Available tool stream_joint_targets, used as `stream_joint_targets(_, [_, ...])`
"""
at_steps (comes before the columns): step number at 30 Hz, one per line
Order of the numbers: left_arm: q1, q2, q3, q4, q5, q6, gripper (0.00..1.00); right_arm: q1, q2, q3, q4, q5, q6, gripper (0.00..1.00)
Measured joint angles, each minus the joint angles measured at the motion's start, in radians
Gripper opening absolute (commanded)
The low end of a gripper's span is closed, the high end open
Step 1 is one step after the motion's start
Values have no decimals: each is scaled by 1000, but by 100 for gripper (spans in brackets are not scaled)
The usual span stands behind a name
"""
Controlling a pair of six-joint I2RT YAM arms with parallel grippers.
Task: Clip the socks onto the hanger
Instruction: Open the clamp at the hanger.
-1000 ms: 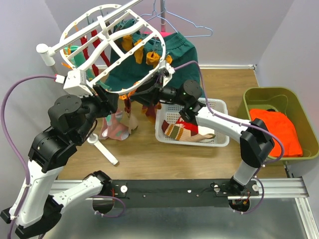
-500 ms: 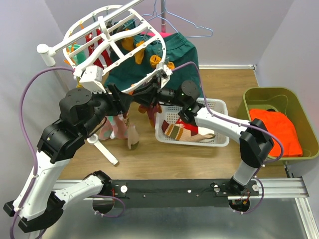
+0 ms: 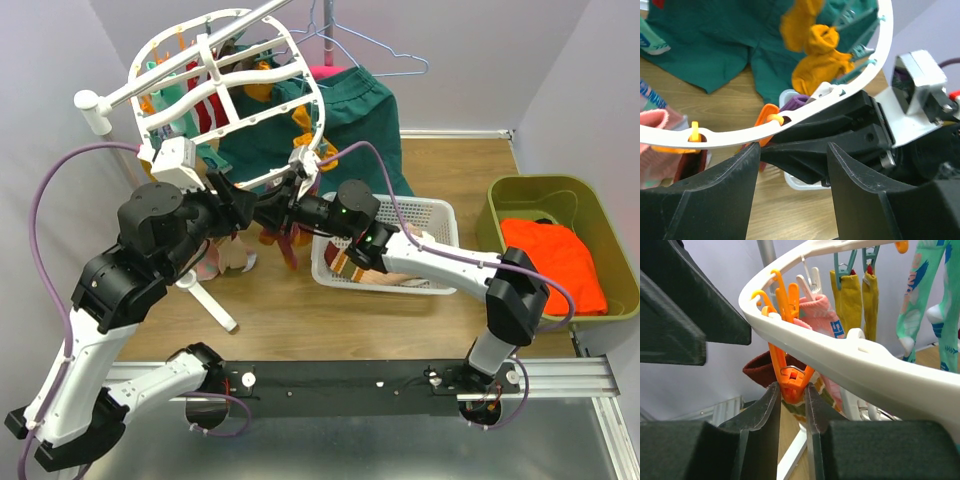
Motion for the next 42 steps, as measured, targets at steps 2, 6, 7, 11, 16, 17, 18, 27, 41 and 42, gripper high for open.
stream_joint_targets(2, [0, -7, -15, -4, -25, -6, 63, 14, -2, 3, -12, 29, -18, 17])
stream_joint_targets(6, [0, -14, -36, -24, -85, -23, 60, 43, -2, 17, -41, 77, -56, 17])
stream_joint_targets(7, [0, -16, -45, -31, -102, -27, 58, 48, -2, 19, -44, 82, -61, 17])
stream_joint_targets(11, [0, -20, -72, -44, -153, -41, 51, 66, -2, 26, -59, 109, -86, 17])
stream_joint_targets(16, [0, -23, -105, -41, -190, -48, 41, 83, -2, 31, -80, 143, -121, 17])
stream_joint_targets(17, [0, -25, -108, -37, -195, -48, 38, 87, -2, 32, -86, 151, -130, 18])
stream_joint_targets(18, [0, -27, -111, -35, -199, -50, 37, 87, -2, 33, -88, 153, -135, 18])
stream_joint_targets(27, [-1, -38, -122, -13, -216, -48, 22, 97, -16, 21, -90, 169, -166, 43])
stream_joint_targets(41, [0, -92, -150, 50, -237, -40, 14, 41, -68, -47, -95, -5, -105, 52])
stream_joint_targets(42, [0, -95, -154, 53, -237, -40, 14, 34, -68, -47, -87, -19, -90, 52])
